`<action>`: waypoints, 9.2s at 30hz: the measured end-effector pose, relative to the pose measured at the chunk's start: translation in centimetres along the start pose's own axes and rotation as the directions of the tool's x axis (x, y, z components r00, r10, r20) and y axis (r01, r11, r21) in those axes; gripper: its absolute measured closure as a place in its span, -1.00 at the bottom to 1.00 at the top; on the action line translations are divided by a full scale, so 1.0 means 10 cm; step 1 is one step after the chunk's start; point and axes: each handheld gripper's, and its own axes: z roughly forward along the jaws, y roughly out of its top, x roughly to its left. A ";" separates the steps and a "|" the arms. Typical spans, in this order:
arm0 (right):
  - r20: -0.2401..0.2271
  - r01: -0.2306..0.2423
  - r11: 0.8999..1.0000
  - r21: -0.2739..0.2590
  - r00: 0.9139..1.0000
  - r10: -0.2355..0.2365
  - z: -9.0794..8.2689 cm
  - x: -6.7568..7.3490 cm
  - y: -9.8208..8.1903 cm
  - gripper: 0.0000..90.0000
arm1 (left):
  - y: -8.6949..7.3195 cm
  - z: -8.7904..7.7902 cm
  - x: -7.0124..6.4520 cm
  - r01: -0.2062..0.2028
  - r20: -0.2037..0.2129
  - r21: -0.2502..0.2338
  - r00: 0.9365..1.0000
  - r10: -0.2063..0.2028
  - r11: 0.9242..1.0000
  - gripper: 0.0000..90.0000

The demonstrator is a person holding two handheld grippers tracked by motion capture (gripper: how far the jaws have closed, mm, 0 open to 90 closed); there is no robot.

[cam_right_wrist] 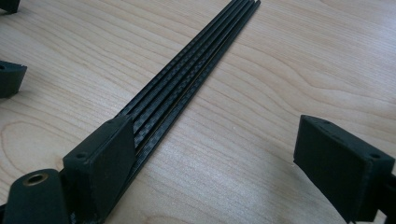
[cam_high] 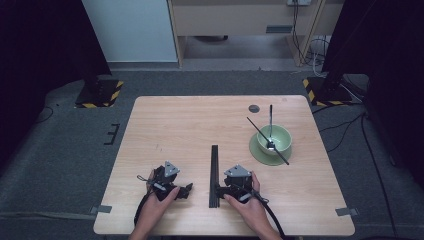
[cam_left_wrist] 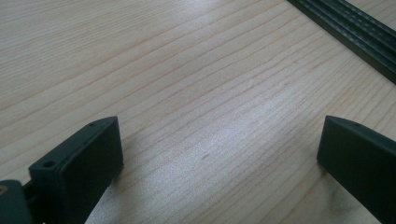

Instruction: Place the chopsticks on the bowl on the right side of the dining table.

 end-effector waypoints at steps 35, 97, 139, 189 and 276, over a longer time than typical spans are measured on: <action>0.029 -0.047 0.997 0.065 0.999 0.045 -0.12 -0.62 -0.09 -0.48 | 0.00 0.00 -0.01 -0.003 0.002 -0.001 1.000 0.003 1.000 -1.00; -0.080 -0.007 1.000 -0.026 0.997 0.005 -0.24 -0.66 -0.07 0.92 | 0.00 0.00 -0.01 -0.004 0.002 -0.001 1.000 0.004 1.000 -1.00; -0.003 0.015 0.995 -0.097 1.000 -0.016 -0.87 -1.26 0.34 0.92 | 0.00 0.00 -0.01 -0.004 0.003 -0.001 1.000 0.004 1.000 -1.00; 0.066 -0.028 0.996 -0.087 0.997 0.034 -0.51 -1.64 0.42 0.91 | 0.00 0.00 -0.01 -0.005 0.004 0.000 1.000 0.005 1.000 -1.00; 0.108 -0.103 0.972 -0.210 0.986 0.128 -1.03 -1.70 -0.10 -0.66 | 0.00 0.00 -0.01 -0.006 0.004 0.000 1.000 0.006 1.000 -1.00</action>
